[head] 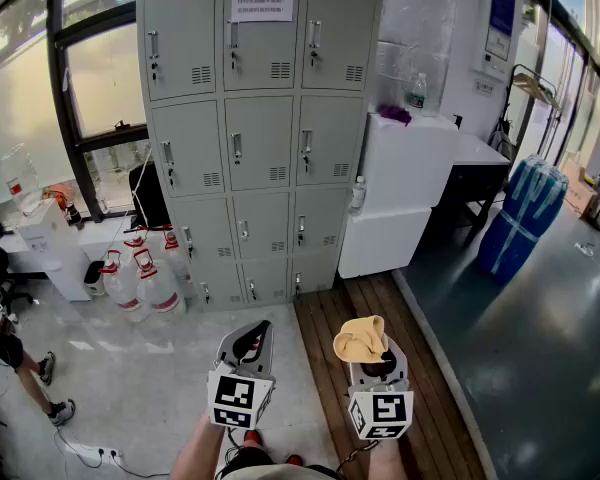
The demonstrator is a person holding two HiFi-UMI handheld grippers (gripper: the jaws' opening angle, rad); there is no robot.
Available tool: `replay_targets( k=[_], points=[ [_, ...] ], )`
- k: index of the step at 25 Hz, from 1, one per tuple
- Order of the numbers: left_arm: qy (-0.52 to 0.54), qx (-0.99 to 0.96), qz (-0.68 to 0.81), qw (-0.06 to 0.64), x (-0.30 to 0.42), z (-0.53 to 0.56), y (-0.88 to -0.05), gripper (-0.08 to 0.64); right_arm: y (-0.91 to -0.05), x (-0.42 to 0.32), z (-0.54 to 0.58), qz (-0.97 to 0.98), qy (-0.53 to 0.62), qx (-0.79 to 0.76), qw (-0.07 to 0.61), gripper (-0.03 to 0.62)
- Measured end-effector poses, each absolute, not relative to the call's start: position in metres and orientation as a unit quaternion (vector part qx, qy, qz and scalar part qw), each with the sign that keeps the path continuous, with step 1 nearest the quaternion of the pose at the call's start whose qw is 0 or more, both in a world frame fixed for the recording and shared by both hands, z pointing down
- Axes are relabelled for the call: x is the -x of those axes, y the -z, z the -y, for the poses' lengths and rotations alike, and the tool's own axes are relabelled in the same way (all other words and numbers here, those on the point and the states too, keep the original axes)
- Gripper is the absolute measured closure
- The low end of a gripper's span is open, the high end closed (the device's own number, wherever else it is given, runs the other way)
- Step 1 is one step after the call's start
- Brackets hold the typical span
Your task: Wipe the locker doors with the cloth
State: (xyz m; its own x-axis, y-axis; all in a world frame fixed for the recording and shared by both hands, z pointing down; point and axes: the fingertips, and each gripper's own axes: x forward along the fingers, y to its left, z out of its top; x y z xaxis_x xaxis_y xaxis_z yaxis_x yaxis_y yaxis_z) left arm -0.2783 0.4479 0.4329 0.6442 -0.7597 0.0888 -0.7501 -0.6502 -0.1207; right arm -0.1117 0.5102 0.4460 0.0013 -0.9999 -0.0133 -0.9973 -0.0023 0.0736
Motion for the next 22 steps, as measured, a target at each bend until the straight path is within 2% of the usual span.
replay_targets(
  k=[22],
  points=[
    [0.069,0.904,-0.420,0.022,0.257,-0.391,-0.448,0.537,-0.464,0.082,-0.462,0.704,0.014,-0.709,0.028,0.411]
  ],
)
